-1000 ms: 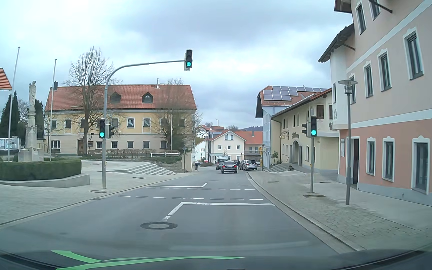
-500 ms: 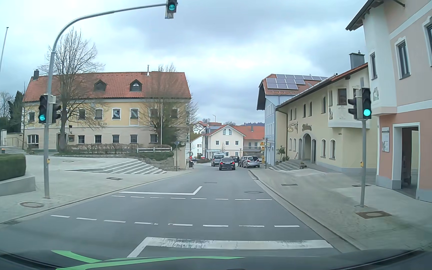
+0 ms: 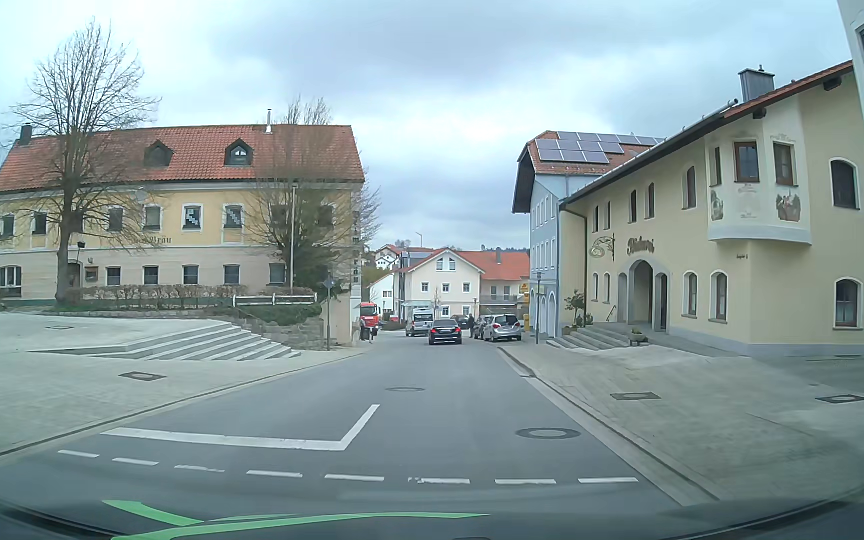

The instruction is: Follow the waypoints while adhering to traffic rules and regulations

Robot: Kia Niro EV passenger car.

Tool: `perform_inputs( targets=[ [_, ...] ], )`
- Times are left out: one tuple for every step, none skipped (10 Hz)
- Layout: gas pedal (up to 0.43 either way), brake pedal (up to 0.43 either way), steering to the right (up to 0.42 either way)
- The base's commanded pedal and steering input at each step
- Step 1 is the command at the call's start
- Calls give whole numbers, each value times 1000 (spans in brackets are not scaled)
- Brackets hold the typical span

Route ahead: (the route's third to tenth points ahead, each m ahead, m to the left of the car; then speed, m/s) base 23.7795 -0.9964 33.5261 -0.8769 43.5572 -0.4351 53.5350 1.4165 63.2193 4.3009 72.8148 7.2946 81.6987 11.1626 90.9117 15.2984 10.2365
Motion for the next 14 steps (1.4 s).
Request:
perform_inputs(
  targets=[
    [0, 104, 24],
    [0, 104, 28],
    [0, 110, 29],
    [0, 110, 28],
    [0, 104, 27],
    [0, 104, 26],
    [0, 104, 21],
    [0, 104, 20],
    [0, 104, 20],
    [0, 104, 20],
    [0, 116, 18],
    [0, 134, 14],
    [0, 146, 11],
    [0, 152, 10]
  ],
)
